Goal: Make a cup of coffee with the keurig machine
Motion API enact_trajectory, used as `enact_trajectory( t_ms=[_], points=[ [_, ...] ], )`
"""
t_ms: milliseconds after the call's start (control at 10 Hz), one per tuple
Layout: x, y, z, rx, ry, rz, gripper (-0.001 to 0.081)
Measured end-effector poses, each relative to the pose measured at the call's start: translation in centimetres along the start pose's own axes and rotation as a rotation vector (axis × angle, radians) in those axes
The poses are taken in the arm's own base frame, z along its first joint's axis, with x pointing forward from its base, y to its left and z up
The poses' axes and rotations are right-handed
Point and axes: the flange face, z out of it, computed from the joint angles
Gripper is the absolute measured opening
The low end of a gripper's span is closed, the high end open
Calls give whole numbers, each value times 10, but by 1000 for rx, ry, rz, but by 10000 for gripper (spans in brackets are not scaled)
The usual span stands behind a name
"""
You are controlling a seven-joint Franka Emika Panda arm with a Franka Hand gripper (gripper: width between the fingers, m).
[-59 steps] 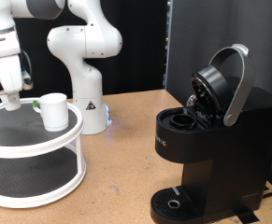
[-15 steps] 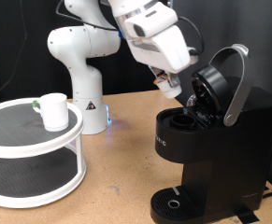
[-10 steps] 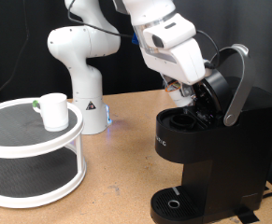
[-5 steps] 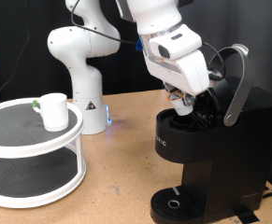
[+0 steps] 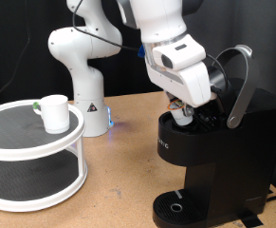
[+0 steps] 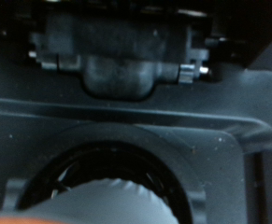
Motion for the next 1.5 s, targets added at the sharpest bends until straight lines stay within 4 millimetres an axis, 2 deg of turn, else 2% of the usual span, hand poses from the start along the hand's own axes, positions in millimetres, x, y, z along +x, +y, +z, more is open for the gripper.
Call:
enact_trajectory(
  t_ms=[1100,1300,1400,1500],
  points=[
    [3,1,22,19,-29,1,437],
    [3,3,23,19,-27,6,723],
    [2,4,22,17,-18,13,723],
    [3,6,19,16,0,23,793]
  ],
)
